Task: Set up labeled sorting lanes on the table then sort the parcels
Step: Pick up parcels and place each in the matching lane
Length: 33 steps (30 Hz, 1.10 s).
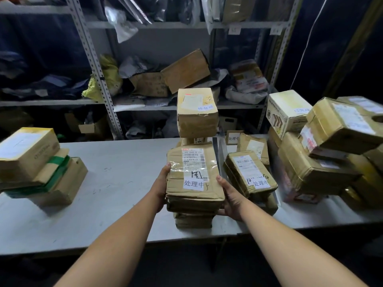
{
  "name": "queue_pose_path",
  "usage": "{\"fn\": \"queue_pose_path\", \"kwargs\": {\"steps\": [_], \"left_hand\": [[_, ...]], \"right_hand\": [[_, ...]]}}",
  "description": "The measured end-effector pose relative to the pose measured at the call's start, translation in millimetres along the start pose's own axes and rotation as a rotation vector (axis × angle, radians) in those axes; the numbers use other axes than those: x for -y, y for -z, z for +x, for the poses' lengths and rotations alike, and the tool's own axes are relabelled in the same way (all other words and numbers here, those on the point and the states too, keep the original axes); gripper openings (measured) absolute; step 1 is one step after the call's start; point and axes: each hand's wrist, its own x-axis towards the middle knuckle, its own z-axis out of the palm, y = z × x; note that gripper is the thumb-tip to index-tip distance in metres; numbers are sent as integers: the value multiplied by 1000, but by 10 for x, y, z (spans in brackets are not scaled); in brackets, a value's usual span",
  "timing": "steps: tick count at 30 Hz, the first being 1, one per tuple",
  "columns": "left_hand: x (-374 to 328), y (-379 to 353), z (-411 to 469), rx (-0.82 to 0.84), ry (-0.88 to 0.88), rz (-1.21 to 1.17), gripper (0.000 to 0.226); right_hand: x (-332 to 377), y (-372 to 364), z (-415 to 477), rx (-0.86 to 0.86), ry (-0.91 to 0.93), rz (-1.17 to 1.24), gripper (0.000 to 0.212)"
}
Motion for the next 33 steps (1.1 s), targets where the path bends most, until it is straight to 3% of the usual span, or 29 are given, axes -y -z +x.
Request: {"fn": "queue_pose_path", "kwargs": {"steps": [3, 7, 10, 14, 17, 25, 28, 30, 33], "left_hand": [[-5, -35, -15, -5, -2, 32, 67], [-58, -124, -72, -43, -14, 82, 71], [-102, -298, -127, -58, -37, 103, 76], [-208, -642, -219, -80, -68, 135, 55], [-271, -872, -208, -27, -110, 134, 76], [-608, -1392, -209, -35, -204, 132, 41], [-623, -1579, -138, -18, -177, 160, 38], [-600, -1719, -84, 4, -151, 157, 48], [-529, -1898, 42, 14, -56, 148, 59]], "right_hand": [[22, 44, -37, 2, 6, 2, 120], [123, 128, -152, 18, 63, -5, 97], [226, 275, -237, 4, 61, 20, 114], [407, 549, -390, 10, 113, 47, 116], [558, 746, -518, -15, 122, 40, 119], [907, 1027, -738, -71, 219, 13, 113], [1052, 1113, -785, -58, 314, 130, 83], [1125, 1204, -751, -54, 375, 234, 65], [1177, 1268, -709, -32, 375, 316, 55]]}}
